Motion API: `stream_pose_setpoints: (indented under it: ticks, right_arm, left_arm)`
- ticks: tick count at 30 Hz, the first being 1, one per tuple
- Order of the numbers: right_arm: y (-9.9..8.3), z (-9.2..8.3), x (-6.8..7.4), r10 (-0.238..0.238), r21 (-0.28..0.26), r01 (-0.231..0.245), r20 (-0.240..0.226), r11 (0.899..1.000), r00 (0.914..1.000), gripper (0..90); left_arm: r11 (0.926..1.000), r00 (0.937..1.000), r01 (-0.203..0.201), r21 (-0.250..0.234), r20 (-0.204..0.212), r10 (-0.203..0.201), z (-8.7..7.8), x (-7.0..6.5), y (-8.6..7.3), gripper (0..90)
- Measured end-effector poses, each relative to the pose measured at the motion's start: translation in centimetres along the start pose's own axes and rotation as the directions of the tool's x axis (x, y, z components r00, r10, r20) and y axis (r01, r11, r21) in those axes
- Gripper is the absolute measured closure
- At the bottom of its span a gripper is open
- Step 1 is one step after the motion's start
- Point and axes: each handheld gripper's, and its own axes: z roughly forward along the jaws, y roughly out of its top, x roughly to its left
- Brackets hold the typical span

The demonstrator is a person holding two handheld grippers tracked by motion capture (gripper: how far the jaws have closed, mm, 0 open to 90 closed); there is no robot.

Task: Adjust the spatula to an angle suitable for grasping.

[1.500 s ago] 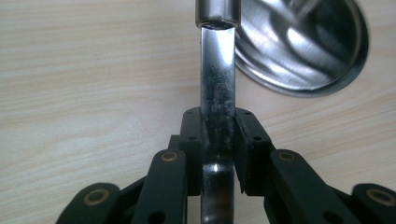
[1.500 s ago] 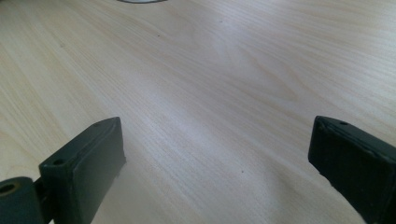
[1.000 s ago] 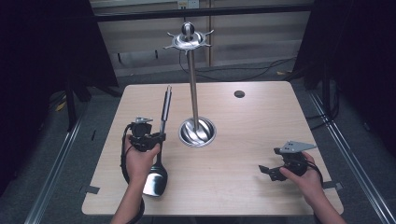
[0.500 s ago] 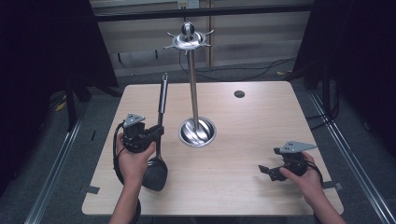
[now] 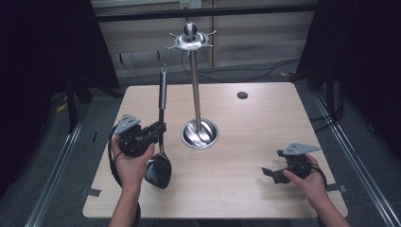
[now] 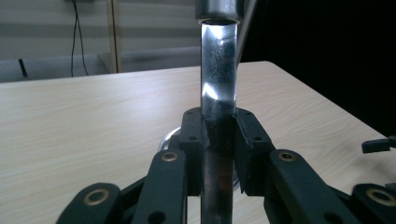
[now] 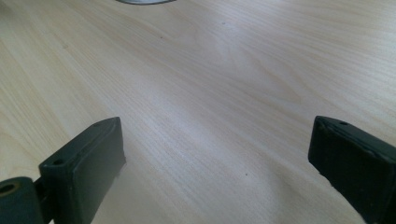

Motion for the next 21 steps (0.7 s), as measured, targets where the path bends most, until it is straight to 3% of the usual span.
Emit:
stream_pose_setpoints:
  ticks: [4,13,21]
  right_arm:
    - [0.0,0.0,0.0,0.000,0.000,0.000,0.001,1.000,1.0000,3.5]
    - [-0.1,0.1,0.0,0.004,0.004,-0.004,0.003,1.000,1.0000,3.5]
    - [-0.1,0.2,0.0,0.002,0.004,-0.002,0.001,1.000,1.0000,3.5]
  left_arm:
    - [0.9996,0.9996,-0.004,-0.029,0.026,0.005,-0.4,-0.1,0.3,75.3]
    - [0.9974,0.9988,-0.019,-0.070,0.043,0.022,-0.7,-0.6,1.0,75.2]
    - [0.9969,0.9983,-0.026,-0.075,0.050,0.030,-0.8,-0.6,1.8,75.2]
